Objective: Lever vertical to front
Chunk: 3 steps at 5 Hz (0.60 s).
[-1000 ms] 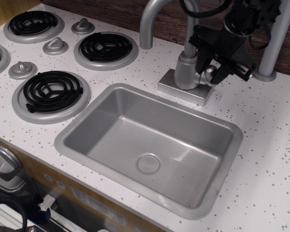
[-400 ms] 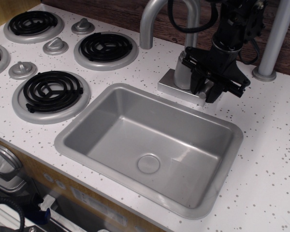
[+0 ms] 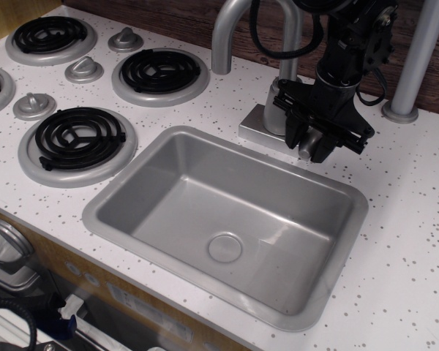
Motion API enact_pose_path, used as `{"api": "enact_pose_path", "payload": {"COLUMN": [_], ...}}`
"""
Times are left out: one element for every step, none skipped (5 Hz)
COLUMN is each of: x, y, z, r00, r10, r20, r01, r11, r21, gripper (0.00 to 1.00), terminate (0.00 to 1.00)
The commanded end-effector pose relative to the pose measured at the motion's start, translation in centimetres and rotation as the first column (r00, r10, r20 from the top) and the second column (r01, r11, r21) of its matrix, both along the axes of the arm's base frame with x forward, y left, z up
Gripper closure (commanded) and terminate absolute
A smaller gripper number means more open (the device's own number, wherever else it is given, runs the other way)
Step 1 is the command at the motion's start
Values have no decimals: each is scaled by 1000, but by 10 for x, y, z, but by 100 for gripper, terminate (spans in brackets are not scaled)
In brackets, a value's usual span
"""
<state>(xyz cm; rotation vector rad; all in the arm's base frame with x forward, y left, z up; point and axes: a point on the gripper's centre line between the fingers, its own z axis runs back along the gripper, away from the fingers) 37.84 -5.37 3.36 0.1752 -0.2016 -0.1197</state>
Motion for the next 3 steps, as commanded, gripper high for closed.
{"api": "enact_pose_path", "payload": {"x": [-8,-19,-27], "y": [8,10,11], "z": [36,47,54], "r00": [998,997,996], "r10": [47,74,83], "r20": [37,34,33], "r01": [-48,-76,-85], "r11": [998,994,992], "r21": [47,73,93], "gripper": [0,0,0], "terminate": [0,0,100]}}
